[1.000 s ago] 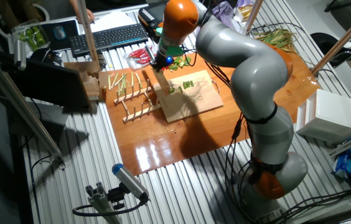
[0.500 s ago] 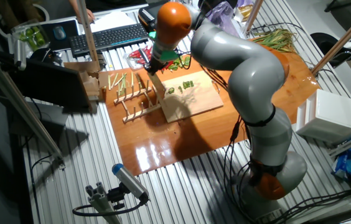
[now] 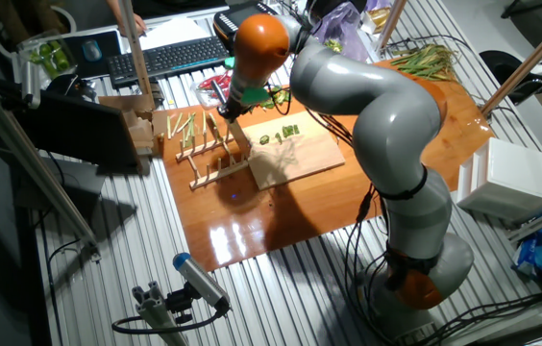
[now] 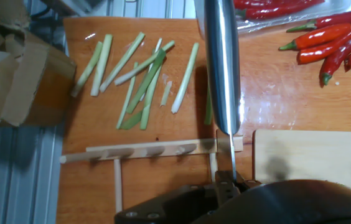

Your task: Chop the chili peppers

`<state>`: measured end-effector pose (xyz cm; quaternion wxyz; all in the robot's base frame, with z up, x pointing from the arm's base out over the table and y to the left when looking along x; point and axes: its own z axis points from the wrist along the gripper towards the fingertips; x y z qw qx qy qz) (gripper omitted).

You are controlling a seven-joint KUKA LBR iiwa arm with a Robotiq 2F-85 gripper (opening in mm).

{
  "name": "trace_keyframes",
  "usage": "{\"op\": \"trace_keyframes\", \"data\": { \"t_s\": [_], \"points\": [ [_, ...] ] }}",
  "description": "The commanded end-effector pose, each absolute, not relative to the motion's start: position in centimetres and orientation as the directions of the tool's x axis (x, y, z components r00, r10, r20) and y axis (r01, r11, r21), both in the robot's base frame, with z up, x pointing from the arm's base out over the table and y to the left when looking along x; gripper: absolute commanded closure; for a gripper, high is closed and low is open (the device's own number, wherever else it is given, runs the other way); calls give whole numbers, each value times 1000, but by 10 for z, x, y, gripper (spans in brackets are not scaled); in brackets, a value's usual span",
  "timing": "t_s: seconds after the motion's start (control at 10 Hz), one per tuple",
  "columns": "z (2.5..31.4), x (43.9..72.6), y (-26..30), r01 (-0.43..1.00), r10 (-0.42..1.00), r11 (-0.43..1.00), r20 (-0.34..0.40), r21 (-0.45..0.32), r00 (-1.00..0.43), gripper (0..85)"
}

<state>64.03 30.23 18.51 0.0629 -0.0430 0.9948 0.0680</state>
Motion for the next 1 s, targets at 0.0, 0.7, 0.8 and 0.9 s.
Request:
{"op": "trace_keyframes", "data": {
  "t_s": [0.0,0.7,0.8,0.9],
  "points": [
    [184,640,303,-95,-78,987,-130,128,-988,850],
    [149,633,308,-101,-86,990,-148,99,-985,850],
    [143,633,306,-104,-90,991,-148,86,-985,850],
    [133,632,305,-104,-90,991,-160,82,-983,850]
  ]
}}
